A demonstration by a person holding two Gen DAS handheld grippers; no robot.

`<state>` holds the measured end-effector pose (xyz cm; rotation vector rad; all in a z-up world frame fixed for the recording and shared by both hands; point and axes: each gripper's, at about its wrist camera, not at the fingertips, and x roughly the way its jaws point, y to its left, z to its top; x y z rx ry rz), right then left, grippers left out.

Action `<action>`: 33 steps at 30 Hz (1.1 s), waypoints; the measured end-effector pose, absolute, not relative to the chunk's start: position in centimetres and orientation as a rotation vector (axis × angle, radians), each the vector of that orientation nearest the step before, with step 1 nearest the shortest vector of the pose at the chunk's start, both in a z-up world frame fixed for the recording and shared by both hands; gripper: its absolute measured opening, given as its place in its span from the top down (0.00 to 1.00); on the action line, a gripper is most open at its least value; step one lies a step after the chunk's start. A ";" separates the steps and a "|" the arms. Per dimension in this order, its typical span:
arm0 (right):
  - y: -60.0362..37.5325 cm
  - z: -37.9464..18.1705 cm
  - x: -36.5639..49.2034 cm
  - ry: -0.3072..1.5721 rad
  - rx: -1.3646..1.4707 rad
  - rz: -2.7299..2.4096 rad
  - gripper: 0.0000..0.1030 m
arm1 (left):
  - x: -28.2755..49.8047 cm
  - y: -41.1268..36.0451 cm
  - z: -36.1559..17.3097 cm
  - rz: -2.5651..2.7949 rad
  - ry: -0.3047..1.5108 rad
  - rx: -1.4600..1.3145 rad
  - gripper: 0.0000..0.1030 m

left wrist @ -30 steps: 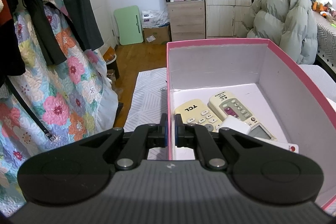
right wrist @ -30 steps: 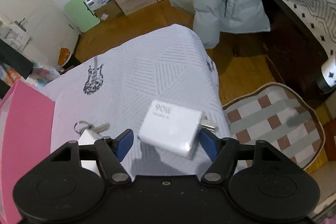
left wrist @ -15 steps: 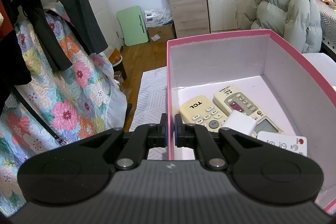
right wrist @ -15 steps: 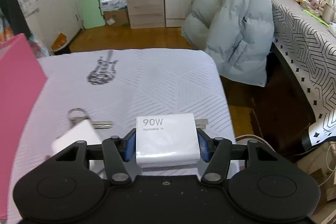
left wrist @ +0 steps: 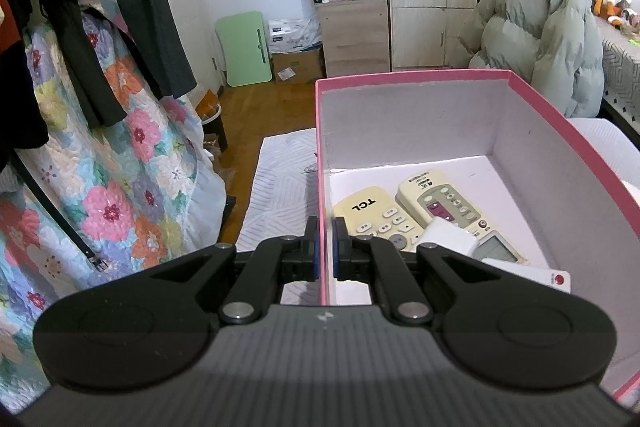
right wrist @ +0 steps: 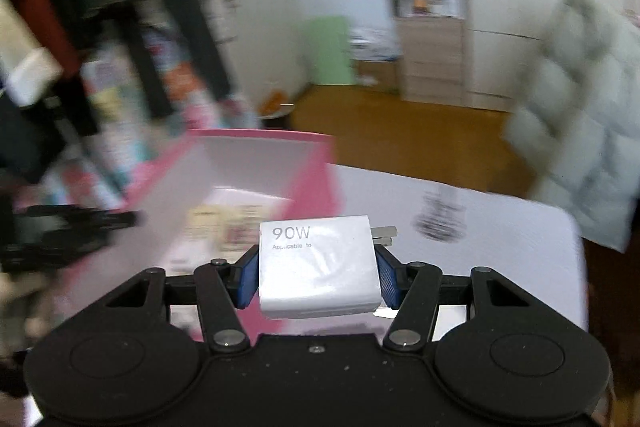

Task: Organize rigid objects
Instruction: 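Carry the large charger into the box and open the right gripper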

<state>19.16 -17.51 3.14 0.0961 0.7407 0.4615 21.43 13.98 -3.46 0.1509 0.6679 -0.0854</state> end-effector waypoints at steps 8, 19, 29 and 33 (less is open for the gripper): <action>-10.3 3.9 20.0 0.742 -0.104 0.623 0.39 | 21.2 14.4 -3.4 -0.097 0.661 0.126 0.95; -5.4 1.6 24.2 0.830 -0.513 0.647 0.39 | 21.4 14.6 -3.4 -0.104 0.662 0.138 0.95; -2.8 -1.0 25.4 0.909 -0.758 0.647 0.39 | 21.4 14.4 -3.4 -0.102 0.661 0.149 0.95; -3.4 -0.9 24.7 0.878 -0.792 0.587 0.36 | 21.3 14.4 -3.3 -0.110 0.647 0.146 0.95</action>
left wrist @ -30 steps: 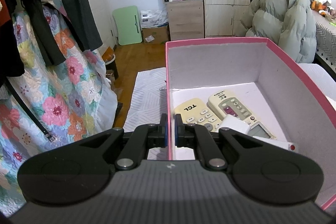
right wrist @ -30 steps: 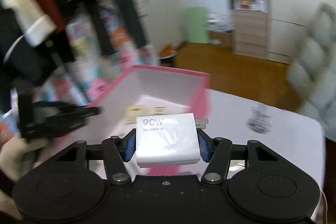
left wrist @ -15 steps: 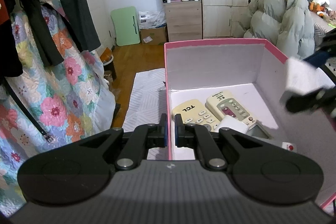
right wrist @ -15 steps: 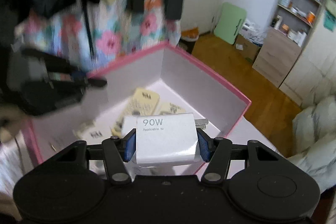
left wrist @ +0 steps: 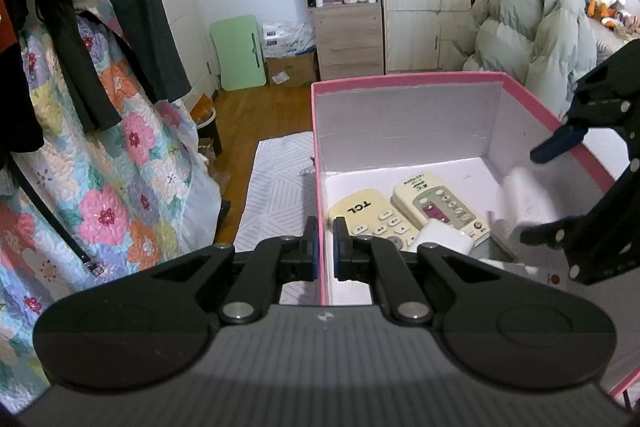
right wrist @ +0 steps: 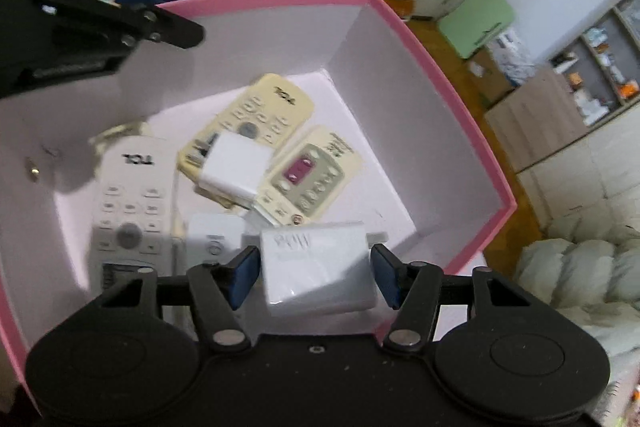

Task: Organize rigid objects
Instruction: 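Carry the large charger into the box and open the right gripper, then move the right gripper toward the white charger beside the keys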

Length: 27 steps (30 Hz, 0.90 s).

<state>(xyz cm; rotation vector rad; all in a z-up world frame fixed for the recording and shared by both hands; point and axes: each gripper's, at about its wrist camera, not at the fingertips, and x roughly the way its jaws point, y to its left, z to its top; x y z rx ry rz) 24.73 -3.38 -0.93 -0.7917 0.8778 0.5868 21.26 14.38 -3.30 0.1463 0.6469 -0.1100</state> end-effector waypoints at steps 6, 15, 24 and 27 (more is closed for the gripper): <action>-7.3 3.1 22.6 0.784 -0.590 0.571 0.31 | 21.3 14.2 -3.3 -0.110 0.647 0.158 0.95; -17.6 4.4 19.0 0.799 -0.185 0.434 0.19 | 21.4 13.9 -3.3 -0.103 0.650 0.175 0.95; -22.9 -2.2 15.6 0.764 0.051 0.275 0.18 | 21.5 14.0 -3.4 -0.109 0.653 0.156 0.95; -23.6 -4.2 16.1 0.813 0.096 0.255 0.18 | 21.3 14.0 -3.5 -0.102 0.652 0.165 0.95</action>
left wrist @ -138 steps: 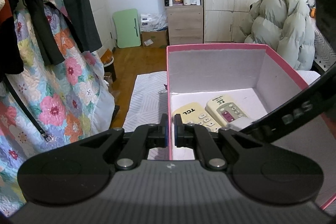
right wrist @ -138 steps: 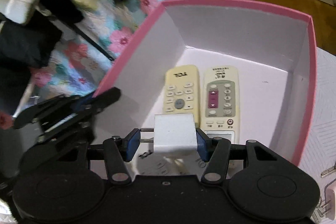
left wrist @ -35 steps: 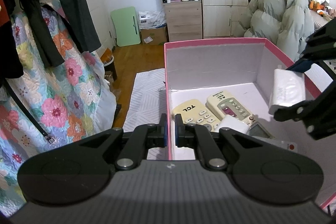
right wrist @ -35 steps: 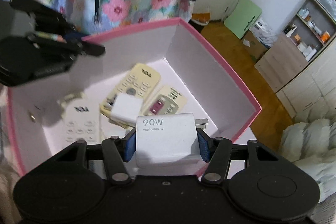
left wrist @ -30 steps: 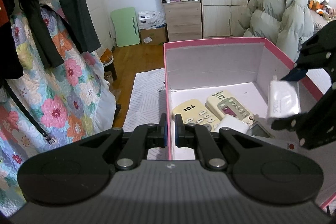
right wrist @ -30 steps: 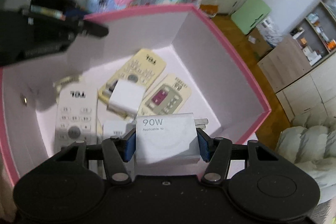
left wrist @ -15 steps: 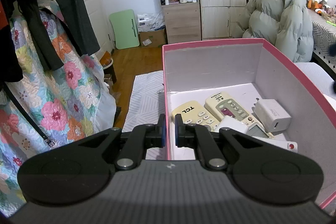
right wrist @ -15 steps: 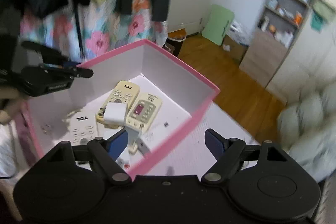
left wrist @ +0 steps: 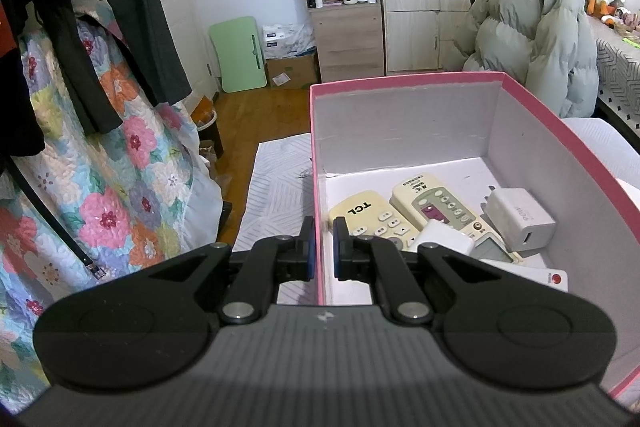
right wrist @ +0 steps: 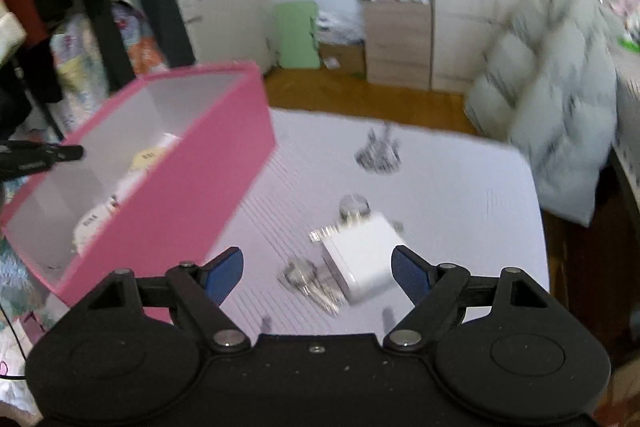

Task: Organize rigid objects
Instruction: 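Move the right gripper toward the white charger beside the keys, then grasp the white charger with the right gripper and lift it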

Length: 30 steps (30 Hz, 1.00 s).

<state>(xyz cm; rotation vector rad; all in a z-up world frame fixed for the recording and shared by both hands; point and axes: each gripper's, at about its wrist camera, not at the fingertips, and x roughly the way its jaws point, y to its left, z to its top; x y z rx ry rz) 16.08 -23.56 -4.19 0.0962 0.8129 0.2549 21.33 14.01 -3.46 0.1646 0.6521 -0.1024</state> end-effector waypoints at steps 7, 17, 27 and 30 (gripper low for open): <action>-24.2 -7.9 18.8 0.853 -0.109 0.146 0.17 | 21.3 14.0 -3.5 -0.093 0.654 0.192 0.95; -22.8 -8.6 20.6 0.785 -0.183 0.330 0.22 | 21.0 13.9 -3.4 -0.099 0.649 0.182 0.95; -22.9 -7.5 17.9 0.713 0.023 0.232 0.27 | 20.9 13.4 -3.3 -0.077 0.644 0.232 0.95; -22.6 -6.4 16.6 0.701 0.046 0.246 0.27 | 20.9 13.3 -3.3 -0.074 0.642 0.240 0.95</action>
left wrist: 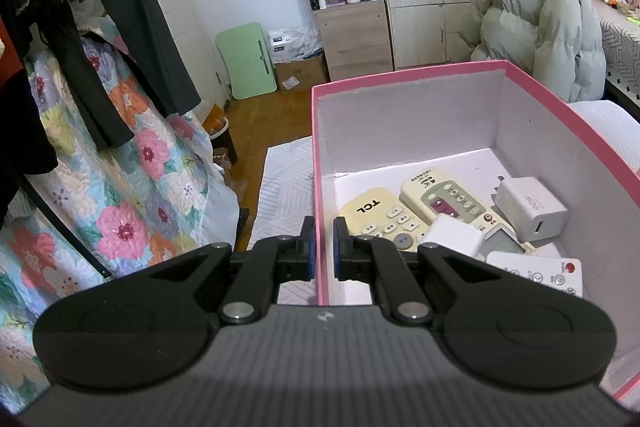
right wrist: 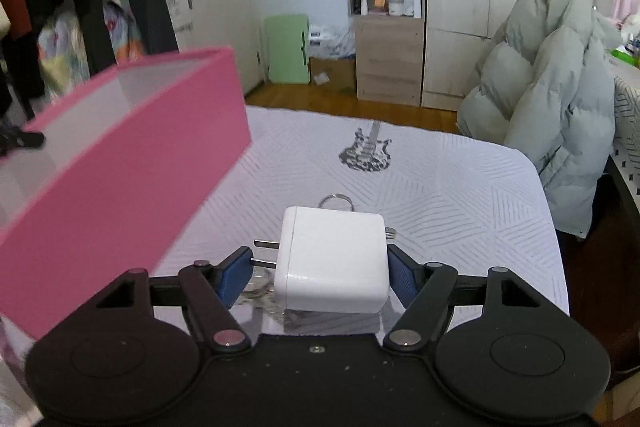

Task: Organize rigid objects
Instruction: 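Grasp the white charger with the right gripper and lift it, then lower the white charger into the box and open the right gripper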

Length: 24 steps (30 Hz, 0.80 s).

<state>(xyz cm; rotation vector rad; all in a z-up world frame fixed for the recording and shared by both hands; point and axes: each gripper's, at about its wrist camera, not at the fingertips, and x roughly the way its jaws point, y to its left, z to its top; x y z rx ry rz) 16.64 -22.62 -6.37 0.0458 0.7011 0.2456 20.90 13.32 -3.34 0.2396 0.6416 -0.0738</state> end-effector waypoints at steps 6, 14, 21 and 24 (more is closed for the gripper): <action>-21.2 -3.4 14.5 0.635 0.108 0.309 0.27 | 20.9 13.6 -3.2 -0.079 0.635 0.219 0.95; -15.0 2.3 12.6 0.551 0.027 0.614 0.27 | 20.9 13.9 -3.2 -0.090 0.631 0.189 0.95; -9.1 1.9 17.2 0.720 0.002 0.772 0.27 | 20.9 14.2 -3.2 -0.092 0.625 0.168 0.95; -8.2 0.9 19.0 0.782 0.070 0.787 0.27 | 20.9 14.1 -3.2 -0.091 0.625 0.178 0.95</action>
